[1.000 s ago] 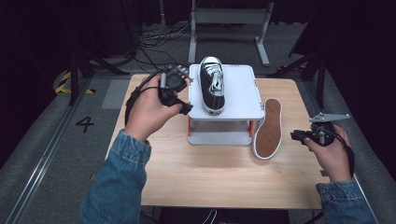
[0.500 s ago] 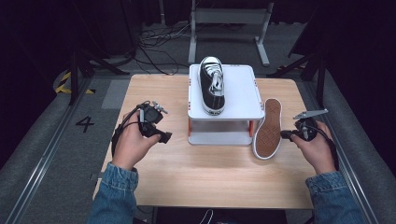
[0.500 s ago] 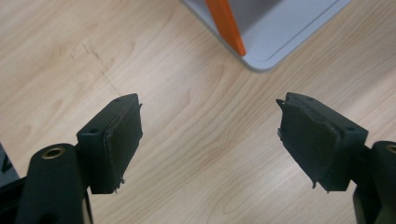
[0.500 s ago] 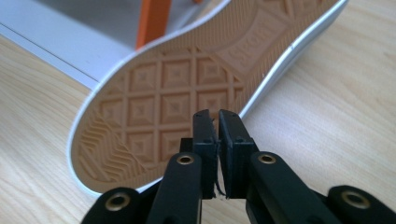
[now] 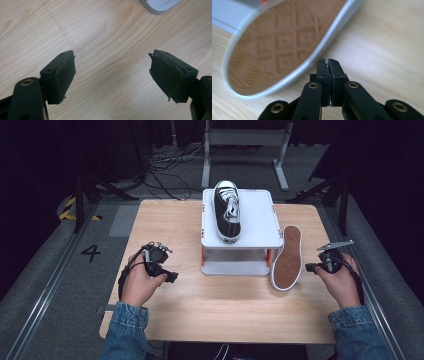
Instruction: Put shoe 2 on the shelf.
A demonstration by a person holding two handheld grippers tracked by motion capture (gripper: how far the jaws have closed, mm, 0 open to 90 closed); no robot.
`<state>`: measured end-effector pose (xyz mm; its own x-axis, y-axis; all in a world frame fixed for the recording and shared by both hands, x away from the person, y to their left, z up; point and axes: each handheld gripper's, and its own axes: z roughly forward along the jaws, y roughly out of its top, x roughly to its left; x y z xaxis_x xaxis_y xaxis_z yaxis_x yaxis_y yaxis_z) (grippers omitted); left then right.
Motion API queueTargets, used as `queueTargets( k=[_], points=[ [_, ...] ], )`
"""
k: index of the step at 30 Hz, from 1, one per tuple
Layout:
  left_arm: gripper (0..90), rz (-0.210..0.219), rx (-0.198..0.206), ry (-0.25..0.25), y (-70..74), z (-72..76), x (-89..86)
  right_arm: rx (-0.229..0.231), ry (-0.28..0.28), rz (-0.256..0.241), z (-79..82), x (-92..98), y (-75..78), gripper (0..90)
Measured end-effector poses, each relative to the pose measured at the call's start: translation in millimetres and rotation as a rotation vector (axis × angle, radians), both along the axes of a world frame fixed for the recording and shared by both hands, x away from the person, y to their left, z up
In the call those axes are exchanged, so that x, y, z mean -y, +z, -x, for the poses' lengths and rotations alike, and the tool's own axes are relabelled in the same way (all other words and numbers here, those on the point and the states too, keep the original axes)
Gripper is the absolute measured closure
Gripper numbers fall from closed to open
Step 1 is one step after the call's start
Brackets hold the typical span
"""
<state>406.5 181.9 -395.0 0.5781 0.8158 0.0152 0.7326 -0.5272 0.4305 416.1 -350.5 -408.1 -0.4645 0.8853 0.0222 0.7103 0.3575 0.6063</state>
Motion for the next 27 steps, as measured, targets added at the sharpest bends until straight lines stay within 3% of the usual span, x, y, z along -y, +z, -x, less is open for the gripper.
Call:
queueTargets(
  k=[3,7,9,14,17,21,27],
  points=[
    [20.7,-0.001,-0.008,0.011,-4.7,0.0,-2.0,0.039,0.044,-0.025,2.4,-9.0,8.8,88.8],
    [20.7,-0.002,-0.013,0.014,-6.5,2.2,-4.8,0.004,0.068,0.015,-4.5,-20.7,-0.2,89.4],
    [20.7,0.0,-0.011,0.016,-6.5,3.8,-6.6,-0.015,0.053,0.051,-6.5,-20.5,-5.9,89.9],
    [20.7,0.006,-0.013,0.028,-8.5,5.3,-11.6,-0.08,0.006,0.081,-10.4,-9.1,-25.7,90.0],
    [20.7,0.003,-0.018,0.022,-10.4,4.9,-12.7,-0.102,-0.035,0.041,-10.6,5.3,-31.4,89.7],
    [20.7,0.005,-0.018,0.019,-10.5,3.5,-11.7,-0.107,-0.059,0.068,-9.1,11.4,-34.7,86.6],
    [20.7,0.004,-0.03,0.007,-12.5,2.9,-8.3,-0.105,-0.061,0.047,-8.5,15.6,-33.9,81.9]
  ],
)
